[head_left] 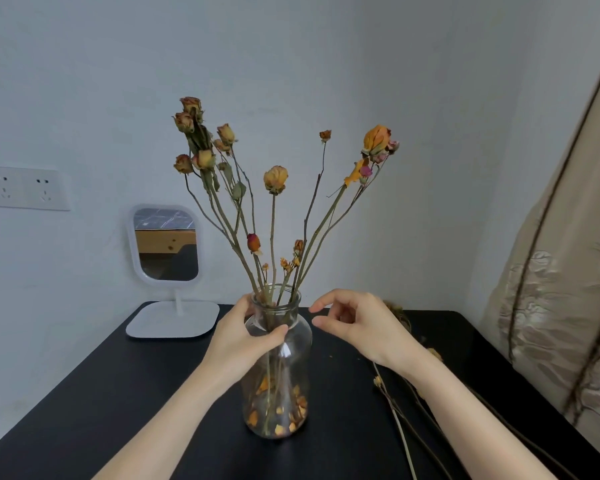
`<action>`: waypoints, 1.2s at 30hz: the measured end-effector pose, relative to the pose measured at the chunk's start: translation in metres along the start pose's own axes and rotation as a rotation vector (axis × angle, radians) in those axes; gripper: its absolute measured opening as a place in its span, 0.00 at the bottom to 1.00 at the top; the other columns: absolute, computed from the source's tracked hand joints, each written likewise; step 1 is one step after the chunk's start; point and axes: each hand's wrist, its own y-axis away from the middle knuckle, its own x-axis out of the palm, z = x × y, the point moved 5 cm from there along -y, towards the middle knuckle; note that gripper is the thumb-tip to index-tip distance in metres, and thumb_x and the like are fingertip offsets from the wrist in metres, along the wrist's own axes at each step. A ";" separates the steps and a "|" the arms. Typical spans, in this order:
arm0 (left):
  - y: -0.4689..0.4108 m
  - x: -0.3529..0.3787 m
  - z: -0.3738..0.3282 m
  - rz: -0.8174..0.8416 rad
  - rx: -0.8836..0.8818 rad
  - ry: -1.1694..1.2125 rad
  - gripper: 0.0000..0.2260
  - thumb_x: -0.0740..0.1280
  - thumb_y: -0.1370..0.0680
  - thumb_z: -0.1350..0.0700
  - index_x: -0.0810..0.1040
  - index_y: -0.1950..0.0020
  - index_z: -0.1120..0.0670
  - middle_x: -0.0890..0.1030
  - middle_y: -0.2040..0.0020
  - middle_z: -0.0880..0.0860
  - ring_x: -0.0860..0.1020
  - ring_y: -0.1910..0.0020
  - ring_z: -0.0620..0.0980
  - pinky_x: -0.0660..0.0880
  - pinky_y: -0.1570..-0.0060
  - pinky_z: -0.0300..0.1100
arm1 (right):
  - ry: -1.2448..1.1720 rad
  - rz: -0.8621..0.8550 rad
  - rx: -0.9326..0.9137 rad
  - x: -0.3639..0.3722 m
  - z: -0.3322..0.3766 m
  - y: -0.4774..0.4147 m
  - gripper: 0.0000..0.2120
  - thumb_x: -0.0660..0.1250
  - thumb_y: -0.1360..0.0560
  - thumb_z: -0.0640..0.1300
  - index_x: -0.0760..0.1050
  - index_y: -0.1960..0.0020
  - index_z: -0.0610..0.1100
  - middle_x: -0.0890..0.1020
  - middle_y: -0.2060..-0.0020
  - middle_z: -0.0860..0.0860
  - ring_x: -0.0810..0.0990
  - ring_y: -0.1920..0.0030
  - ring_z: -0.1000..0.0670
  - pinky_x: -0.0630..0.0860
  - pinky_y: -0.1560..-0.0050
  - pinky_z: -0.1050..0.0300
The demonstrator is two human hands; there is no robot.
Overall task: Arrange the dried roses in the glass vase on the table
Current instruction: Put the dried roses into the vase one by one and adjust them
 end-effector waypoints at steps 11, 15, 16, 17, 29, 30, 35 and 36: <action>0.028 -0.002 0.008 -0.197 0.059 0.087 0.26 0.74 0.31 0.51 0.66 0.37 0.42 0.70 0.40 0.37 0.68 0.40 0.38 0.64 0.45 0.31 | 0.050 -0.001 0.074 0.005 -0.024 0.007 0.04 0.67 0.26 0.50 0.76 0.54 0.59 0.77 0.68 0.56 0.74 0.67 0.60 0.73 0.62 0.68; 0.077 0.007 -0.003 -0.395 0.345 -0.094 0.16 0.69 0.29 0.53 0.69 0.44 0.45 0.70 0.49 0.38 0.69 0.46 0.39 0.65 0.49 0.25 | 0.145 0.004 0.234 -0.002 -0.057 0.021 0.05 0.66 0.25 0.50 0.76 0.50 0.57 0.79 0.65 0.55 0.76 0.64 0.59 0.72 0.65 0.70; 0.086 0.015 -0.006 -0.352 0.405 -0.125 0.13 0.65 0.29 0.52 0.70 0.46 0.46 0.70 0.50 0.39 0.69 0.48 0.39 0.65 0.49 0.25 | 0.163 0.001 0.290 -0.005 -0.068 0.026 0.06 0.66 0.25 0.50 0.76 0.48 0.55 0.79 0.65 0.55 0.76 0.65 0.59 0.70 0.66 0.70; 0.093 0.025 -0.009 -0.278 0.446 -0.148 0.11 0.63 0.29 0.51 0.71 0.47 0.46 0.71 0.52 0.40 0.70 0.50 0.39 0.66 0.49 0.26 | 0.171 -0.002 0.351 -0.009 -0.079 0.031 0.07 0.66 0.25 0.49 0.76 0.47 0.53 0.79 0.64 0.55 0.76 0.66 0.59 0.69 0.68 0.71; 0.060 0.166 0.006 0.346 0.043 -0.460 0.09 0.62 0.23 0.44 0.74 0.58 0.47 0.74 0.68 0.45 0.77 0.64 0.46 0.76 0.59 0.44 | 0.308 0.064 0.717 -0.043 -0.145 0.094 0.08 0.67 0.25 0.48 0.76 0.48 0.46 0.79 0.70 0.54 0.76 0.69 0.59 0.68 0.70 0.67; 0.055 0.174 0.008 0.369 0.000 -0.497 0.12 0.62 0.24 0.43 0.74 0.60 0.49 0.75 0.67 0.46 0.78 0.63 0.48 0.76 0.60 0.43 | 0.318 0.099 0.713 -0.041 -0.144 0.095 0.07 0.67 0.25 0.47 0.76 0.49 0.47 0.79 0.71 0.55 0.76 0.70 0.60 0.68 0.69 0.67; 0.047 0.200 0.021 0.499 -0.158 -0.613 0.14 0.66 0.28 0.42 0.75 0.63 0.51 0.76 0.67 0.47 0.78 0.64 0.48 0.74 0.65 0.41 | 0.316 0.363 0.767 -0.020 -0.140 0.098 0.08 0.67 0.25 0.47 0.77 0.48 0.45 0.78 0.70 0.54 0.77 0.69 0.59 0.76 0.56 0.63; 0.047 0.202 0.024 0.514 -0.180 -0.611 0.13 0.67 0.28 0.43 0.75 0.62 0.51 0.76 0.66 0.47 0.79 0.63 0.48 0.73 0.65 0.41 | 0.315 0.413 0.793 -0.016 -0.140 0.099 0.09 0.67 0.25 0.47 0.77 0.48 0.44 0.78 0.70 0.53 0.77 0.67 0.57 0.77 0.52 0.60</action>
